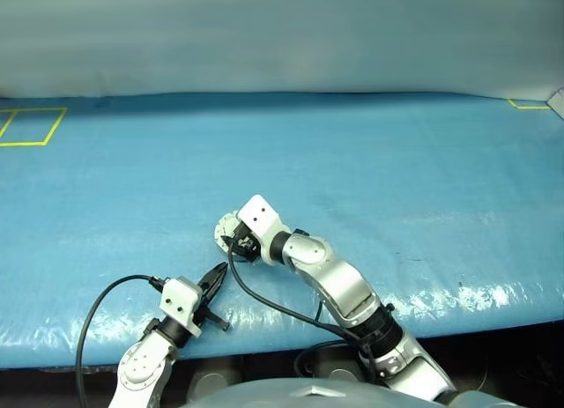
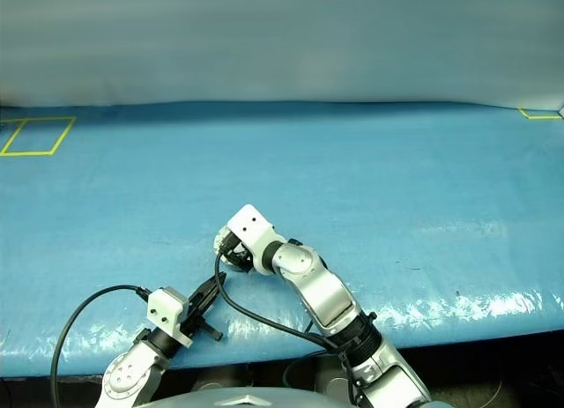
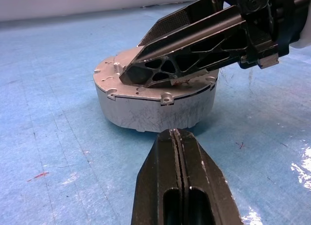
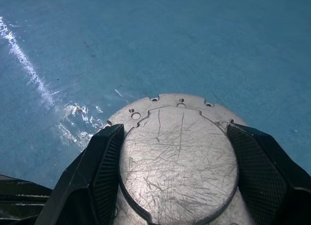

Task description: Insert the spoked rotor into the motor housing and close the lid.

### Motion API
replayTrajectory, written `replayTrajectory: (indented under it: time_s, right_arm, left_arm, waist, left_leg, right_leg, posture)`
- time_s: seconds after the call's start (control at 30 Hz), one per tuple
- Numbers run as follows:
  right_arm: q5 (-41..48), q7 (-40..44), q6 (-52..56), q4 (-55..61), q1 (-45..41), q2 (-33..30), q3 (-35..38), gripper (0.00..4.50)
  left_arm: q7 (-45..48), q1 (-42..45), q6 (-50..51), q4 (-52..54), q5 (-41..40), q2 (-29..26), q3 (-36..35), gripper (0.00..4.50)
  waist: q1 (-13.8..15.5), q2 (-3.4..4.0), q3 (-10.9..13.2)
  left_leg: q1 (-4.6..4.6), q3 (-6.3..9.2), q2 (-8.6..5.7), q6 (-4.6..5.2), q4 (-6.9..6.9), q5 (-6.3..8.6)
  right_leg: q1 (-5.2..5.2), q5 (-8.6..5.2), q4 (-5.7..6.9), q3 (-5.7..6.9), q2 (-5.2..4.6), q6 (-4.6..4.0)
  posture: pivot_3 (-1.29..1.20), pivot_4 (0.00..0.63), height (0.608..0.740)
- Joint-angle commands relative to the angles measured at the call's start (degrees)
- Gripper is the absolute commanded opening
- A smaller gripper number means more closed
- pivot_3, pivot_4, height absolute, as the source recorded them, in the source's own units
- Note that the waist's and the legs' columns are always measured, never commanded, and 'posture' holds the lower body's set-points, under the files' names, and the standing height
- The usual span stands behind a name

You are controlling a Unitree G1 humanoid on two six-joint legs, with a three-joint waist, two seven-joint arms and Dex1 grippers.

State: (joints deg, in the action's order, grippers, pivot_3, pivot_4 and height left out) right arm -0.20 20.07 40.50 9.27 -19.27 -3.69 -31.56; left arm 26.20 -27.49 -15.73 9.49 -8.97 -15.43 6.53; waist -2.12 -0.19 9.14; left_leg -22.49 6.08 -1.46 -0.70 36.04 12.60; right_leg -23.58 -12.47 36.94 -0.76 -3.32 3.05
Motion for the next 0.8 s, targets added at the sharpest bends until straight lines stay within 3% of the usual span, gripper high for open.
replayTrajectory:
  time_s: [0.03, 0.4, 0.53, 0.6, 0.67, 0.8]
  right_arm:
    - [-2.34, -0.75, 0.88, -2.47, 0.14, -1.4, -0.17, 3.05]
    - [-0.62, -0.67, 2.52, -2.36, 0.88, -0.23, 1.46, 3.05]
    - [-0.41, -0.75, 2.49, -2.48, 0.68, -0.08, 2.05, 3.05]
    - [-0.38, -0.78, 2.34, -2.64, 0.6, -0.03, 2.18, 3.05]
    - [-0.4, -0.83, 2.17, -2.82, 0.57, 0.06, 2.26, 3.05]
    - [-0.52, -0.95, 1.84, -3.27, 0.52, 0.26, 2.36, 3.05]
  left_arm:
    - [-0.36, -0.01, -1.46, 2.55, 0.14, 0.3, -0.22, 0.0]
    - [-2.02, -0.15, 3.93, 6.37, -3.84, -0.48, -4.55, 0.0]
    - [-6.8, 2.77, 23.18, 13.97, -14.07, -3.14, -11.92, 0.0]
    - [-8.25, 5.27, 32.75, 16.02, -24.71, -4.43, -16.29, 0.0]
    - [-9.58, 8.59, 39.14, 16.56, -33.72, -4.95, -20.19, 0.0]
    - [-8.72, 14.26, 48.29, 15.43, -41.67, -8.36, -22.81, 0.0]
  waist:
    - [0.02, 0.0, -0.02]
    - [0.03, -0.02, -0.06]
    - [0.04, -0.05, -0.06]
    - [0.02, -0.07, -0.08]
    - [0.03, -0.08, -0.09]
    - [-0.05, -0.25, -0.19]
  left_leg:
    - [0.02, 0.01, 0.0, 0.0, 0.0, 0.0]
    - [0.01, 0.08, 0.01, 0.01, 0.01, -0.01]
    - [0.01, 0.15, 0.01, 0.01, 0.01, -0.01]
    - [0.02, 0.23, 0.01, 0.01, 0.02, -0.03]
    - [0.03, 0.33, 0.01, 0.01, 0.04, -0.04]
    - [0.08, 0.31, -0.06, -0.02, 0.06, -0.08]
  right_leg:
    - [0.0, 0.0, 0.0, 0.01, -0.03, 0.0]
    - [-0.01, 0.0, -0.01, 0.04, -0.04, 0.01]
    - [-0.01, 0.0, 0.0, 0.08, -0.04, 0.01]
    - [0.01, 0.0, 0.01, 0.14, -0.02, 0.01]
    - [0.04, 0.0, 0.0, 0.18, -0.02, 0.02]
    - [0.1, 0.04, 0.0, 0.19, 0.0, 0.07]
  posture:
    - [0.0, 0.15, 0.74]
    - [0.0, 0.15, 0.74]
    - [0.0, 0.15, 0.74]
    - [0.0, 0.15, 0.74]
    - [0.0, 0.15, 0.74]
    - [0.0, 0.15, 0.74]
